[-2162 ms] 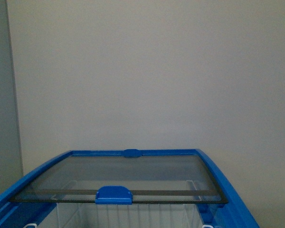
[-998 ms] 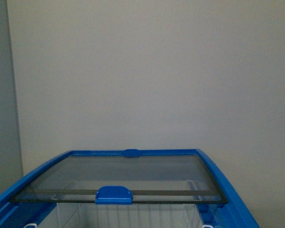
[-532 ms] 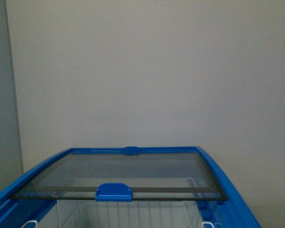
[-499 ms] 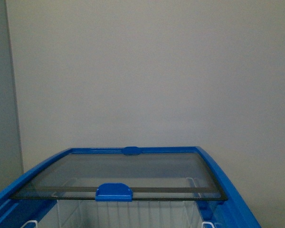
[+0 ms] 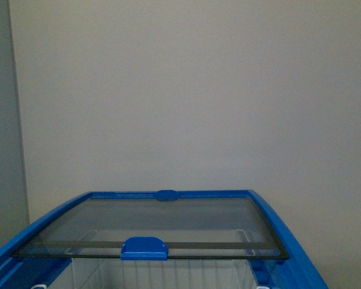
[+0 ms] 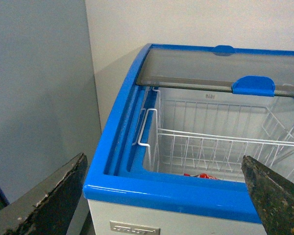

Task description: Put drink in fridge

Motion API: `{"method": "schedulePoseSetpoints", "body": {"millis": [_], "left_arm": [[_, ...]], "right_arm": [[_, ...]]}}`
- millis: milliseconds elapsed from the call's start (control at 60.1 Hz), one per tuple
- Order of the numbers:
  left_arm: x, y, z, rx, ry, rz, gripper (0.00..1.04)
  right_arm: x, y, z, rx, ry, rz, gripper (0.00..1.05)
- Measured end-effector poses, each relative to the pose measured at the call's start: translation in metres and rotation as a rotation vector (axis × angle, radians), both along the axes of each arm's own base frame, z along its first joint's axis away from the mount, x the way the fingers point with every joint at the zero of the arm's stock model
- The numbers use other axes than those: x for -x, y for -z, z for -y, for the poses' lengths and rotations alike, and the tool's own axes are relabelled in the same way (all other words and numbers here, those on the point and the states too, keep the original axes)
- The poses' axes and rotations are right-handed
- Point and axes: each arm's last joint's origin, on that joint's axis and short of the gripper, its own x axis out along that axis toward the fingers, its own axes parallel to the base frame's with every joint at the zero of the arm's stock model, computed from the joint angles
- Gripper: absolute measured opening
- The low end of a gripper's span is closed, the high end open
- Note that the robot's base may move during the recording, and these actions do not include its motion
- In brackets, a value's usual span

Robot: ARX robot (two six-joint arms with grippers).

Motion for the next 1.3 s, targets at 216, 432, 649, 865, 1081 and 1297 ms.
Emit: {"method": "schedulePoseSetpoints", "body": {"millis": [216,432,649,865,1081,1297], "left_arm": [[0.0000,0.0000,0.0000,0.000,0.000,0.000,0.97],[0.0000,0.0000,0.0000,0.000,0.000,0.000,0.97],[0.0000,0.0000,0.0000,0.000,0.000,0.000,0.97],[0.0000,0.0000,0.0000,0.000,0.000,0.000,0.97],[0.0000,0.0000,0.0000,0.000,0.000,0.000,0.97],[0.0000,0.0000,0.0000,0.000,0.000,0.000,0.97]], "right_arm": [[0.0000,0.0000,0.0000,0.000,0.000,0.000,0.97],[0.0000,0.0000,0.0000,0.000,0.000,0.000,0.97],[0.0000,0.0000,0.0000,0.000,0.000,0.000,0.97],[0.0000,0.0000,0.0000,0.000,0.000,0.000,0.97],[0.0000,0.0000,0.0000,0.000,0.000,0.000,0.97],[0.0000,0.0000,0.0000,0.000,0.000,0.000,0.97]]}}
